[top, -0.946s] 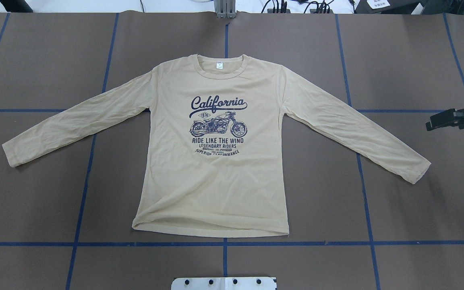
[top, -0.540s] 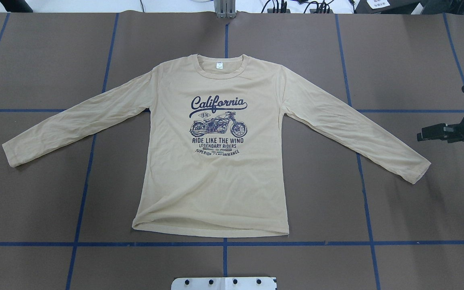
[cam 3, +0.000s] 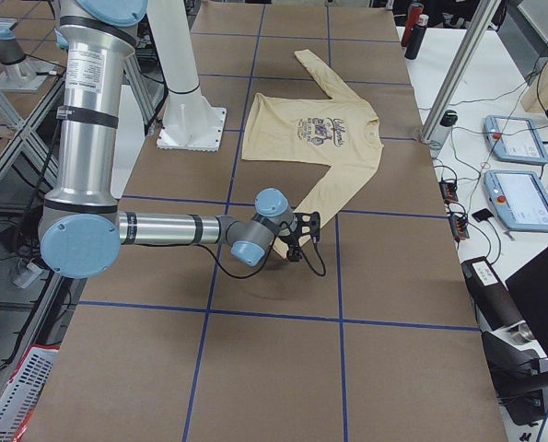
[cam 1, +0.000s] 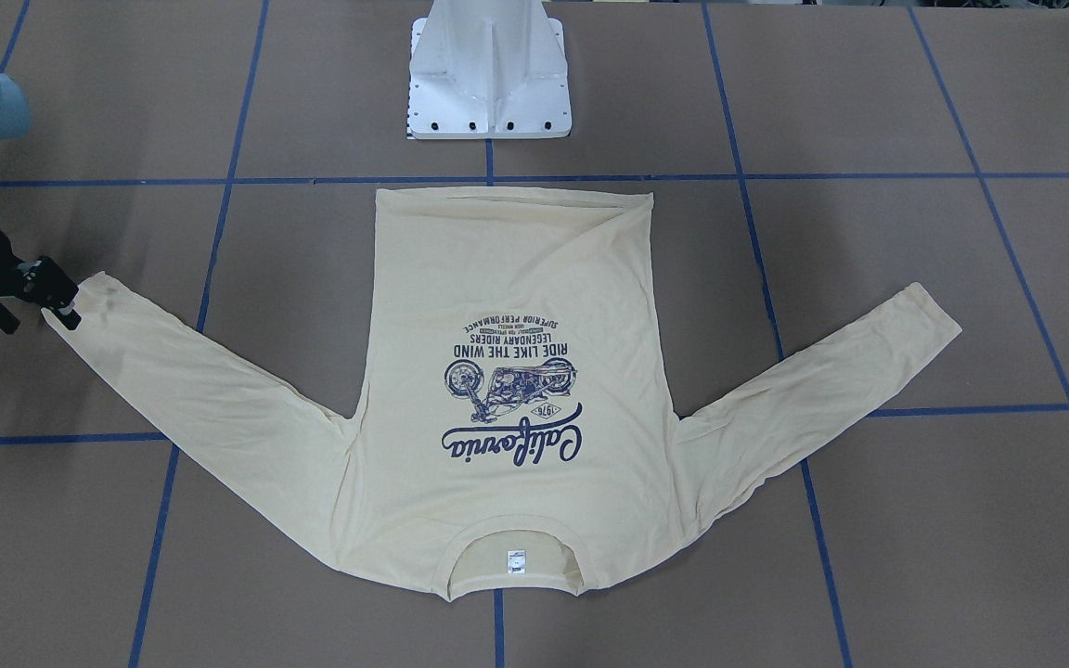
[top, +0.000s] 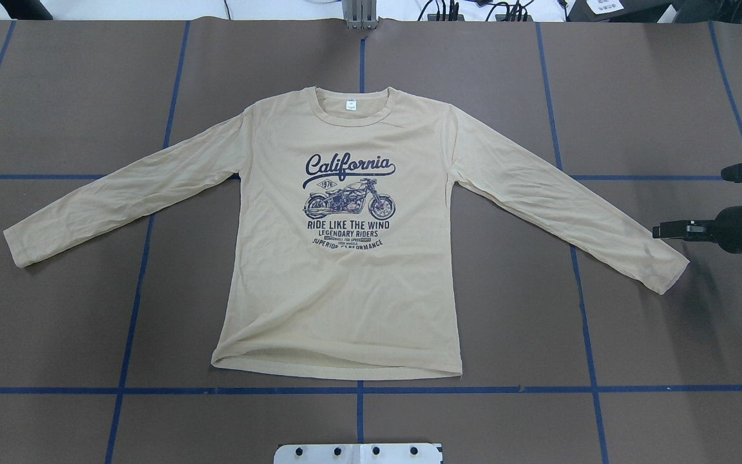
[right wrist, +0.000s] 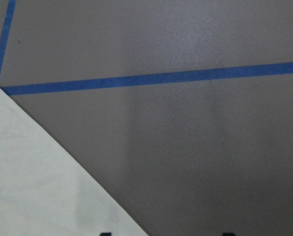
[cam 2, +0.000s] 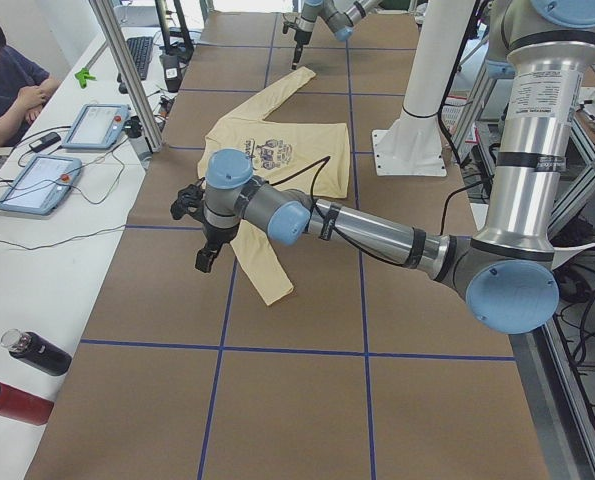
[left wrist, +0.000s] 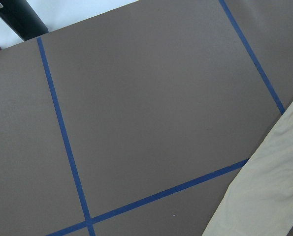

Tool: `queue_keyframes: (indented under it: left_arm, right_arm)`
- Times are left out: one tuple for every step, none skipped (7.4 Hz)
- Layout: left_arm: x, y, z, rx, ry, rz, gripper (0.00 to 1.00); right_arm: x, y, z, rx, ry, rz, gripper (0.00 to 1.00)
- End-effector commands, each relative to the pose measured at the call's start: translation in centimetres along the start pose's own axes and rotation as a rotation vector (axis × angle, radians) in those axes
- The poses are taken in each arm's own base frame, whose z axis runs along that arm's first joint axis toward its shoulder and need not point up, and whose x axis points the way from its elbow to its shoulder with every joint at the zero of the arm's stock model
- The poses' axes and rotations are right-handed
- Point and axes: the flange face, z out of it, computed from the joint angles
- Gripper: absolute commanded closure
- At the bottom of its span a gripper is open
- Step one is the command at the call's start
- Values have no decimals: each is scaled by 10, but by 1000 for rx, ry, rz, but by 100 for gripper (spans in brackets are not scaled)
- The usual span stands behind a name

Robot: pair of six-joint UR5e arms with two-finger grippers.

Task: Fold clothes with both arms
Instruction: 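Move the right gripper down to the cuff of the sleeve nearest it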

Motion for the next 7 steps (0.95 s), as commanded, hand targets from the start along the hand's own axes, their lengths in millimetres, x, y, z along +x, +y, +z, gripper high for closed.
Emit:
queue_keyframes:
  left_arm:
    - [-2,10,2,-6,1,-5,0]
    - [-2,10,1,-5,2,-4,0]
    - [-2,11,1,-6,1,-5,0]
    - [-2,11,1,-6,2,-5,0]
    - [-2,11,1,-6,1,-5,0]
    - [-3,13,2,-9,0,-8,0]
    - [-4,14,3,-11,2,-8,0]
  right_arm:
    - [8,9,-4,-8,5,0,45]
    - [14,20,-6,-23,15,-2,47]
    - [19,33,-11,-40,24,-6,49]
    - [21,42,-14,-46,29,-12,49]
    - [19,46,-12,-53,32,-18,50]
    - [19,47,-11,-56,32,-21,53]
    - [17,47,-10,-53,33,-24,56]
